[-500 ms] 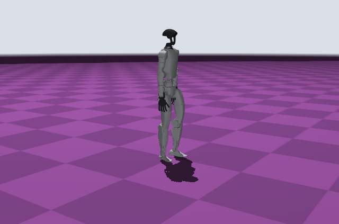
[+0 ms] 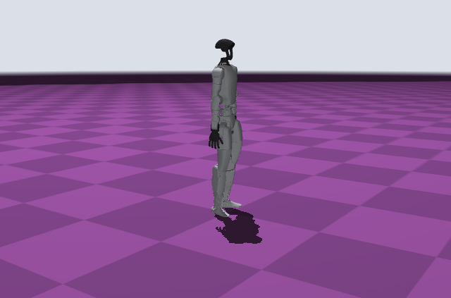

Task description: In place motions

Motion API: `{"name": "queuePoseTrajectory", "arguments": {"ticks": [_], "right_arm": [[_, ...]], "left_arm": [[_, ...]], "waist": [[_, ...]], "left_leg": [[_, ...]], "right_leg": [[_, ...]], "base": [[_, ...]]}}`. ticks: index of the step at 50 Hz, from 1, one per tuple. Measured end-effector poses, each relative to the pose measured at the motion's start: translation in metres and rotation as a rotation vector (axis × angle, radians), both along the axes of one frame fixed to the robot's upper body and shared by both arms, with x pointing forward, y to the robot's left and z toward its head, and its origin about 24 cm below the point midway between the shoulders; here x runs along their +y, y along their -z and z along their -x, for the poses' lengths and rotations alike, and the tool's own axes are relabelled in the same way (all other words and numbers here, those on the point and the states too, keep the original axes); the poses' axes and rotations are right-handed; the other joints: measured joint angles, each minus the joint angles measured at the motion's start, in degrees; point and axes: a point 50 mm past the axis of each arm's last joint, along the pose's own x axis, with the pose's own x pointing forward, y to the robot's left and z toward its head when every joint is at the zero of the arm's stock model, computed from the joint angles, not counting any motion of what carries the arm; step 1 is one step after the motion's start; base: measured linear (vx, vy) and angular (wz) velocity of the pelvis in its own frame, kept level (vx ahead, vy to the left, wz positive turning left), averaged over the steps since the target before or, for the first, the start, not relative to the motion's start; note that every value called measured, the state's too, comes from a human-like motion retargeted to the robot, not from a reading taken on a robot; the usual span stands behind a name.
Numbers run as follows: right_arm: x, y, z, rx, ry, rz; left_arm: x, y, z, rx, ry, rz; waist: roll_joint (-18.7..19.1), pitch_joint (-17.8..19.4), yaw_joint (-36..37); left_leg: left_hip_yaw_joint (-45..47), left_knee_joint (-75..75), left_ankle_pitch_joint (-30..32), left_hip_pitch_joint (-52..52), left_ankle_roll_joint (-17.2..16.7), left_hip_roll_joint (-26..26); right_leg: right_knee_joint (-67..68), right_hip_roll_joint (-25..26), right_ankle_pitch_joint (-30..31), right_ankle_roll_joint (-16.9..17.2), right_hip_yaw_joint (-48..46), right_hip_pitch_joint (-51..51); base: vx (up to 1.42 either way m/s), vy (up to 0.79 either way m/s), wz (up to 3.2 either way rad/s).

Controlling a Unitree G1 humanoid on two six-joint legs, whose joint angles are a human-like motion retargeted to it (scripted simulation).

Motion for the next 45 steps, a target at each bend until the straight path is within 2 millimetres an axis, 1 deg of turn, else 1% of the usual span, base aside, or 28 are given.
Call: {"name": "queuePoseTrajectory", "arguments": {"ticks": [5,10,13,17,23,36,40,45], "right_arm": [[0.001,0.001,-0.008,-0.009,-0.066,0.014],[0.000,0.001,-0.022,-0.045,-0.175,0.016],[0.001,0.001,-0.029,-0.073,-0.195,0.020],[0.001,0.001,-0.032,-0.084,-0.184,0.019],[0.000,0.001,-0.027,-0.057,-0.174,0.019],[-0.002,0.000,-0.001,0.038,-0.166,0.017],[-0.003,-0.001,0.001,0.048,-0.163,0.016],[-0.002,0.000,-0.001,0.039,-0.163,0.015]], "left_arm": [[0.004,0.000,-0.005,-0.014,-0.007,-0.011],[0.005,0.000,-0.001,-0.004,-0.062,-0.007],[0.005,-0.001,0.001,0.009,-0.079,-0.010],[0.007,-0.001,0.000,0.015,-0.064,-0.015],[0.007,-0.001,0.000,0.014,-0.060,-0.012],[0.004,-0.001,0.008,0.040,-0.060,-0.009],[0.004,-0.002,0.011,0.050,-0.065,-0.006],[0.004,-0.002,0.013,0.057,-0.079,-0.006]], "waist": [[-0.99,-0.74,1.71],[-0.80,-1.09,1.55],[-0.55,-1.06,1.36],[-0.50,-1.12,1.51],[-0.60,-1.32,1.61],[-0.78,-1.35,1.61],[-0.71,-1.35,1.53],[-0.65,-1.38,1.34]], "left_leg": [[-0.44,0.25,-0.36,-0.71,0.42,-1.24],[-0.46,-0.03,-0.57,-0.61,1.07,-1.66],[-0.55,0.01,-0.68,-0.74,1.33,-1.62],[-0.82,-0.01,-0.81,-1.06,1.61,-1.88],[-1.58,-0.33,-0.73,-1.49,2.04,-2.54],[-2.58,-0.25,-0.52,-1.78,2.48,-3.11],[-2.53,-0.31,-0.46,-1.58,2.54,-3.10],[-2.45,-0.29,-0.41,-1.35,2.56,-3.00]], "right_leg": [[0.18,-1.08,1.29,-0.74,-0.40,-1.00],[0.30,-1.13,2.49,-1.06,0.00,-1.01],[0.37,-1.09,3.14,-1.10,-0.01,-0.95],[0.47,-1.31,3.90,-1.29,-0.34,-1.15],[0.35,-1.66,4.74,-1.65,-0.93,-1.32],[0.23,-1.96,6.20,-2.05,-1.82,-0.90],[0.25,-1.87,6.55,-2.19,-1.66,-0.77],[0.28,-1.71,6.89,-2.38,-1.37,-0.66]], "base": [[0.00,0.13,-0.02],[0.02,0.07,-0.08],[-0.01,0.08,0.00],[-0.01,0.05,0.02],[-0.02,0.06,0.09],[0.00,0.00,0.00],[0.00,0.00,0.00],[0.00,0.00,0.00]]}}
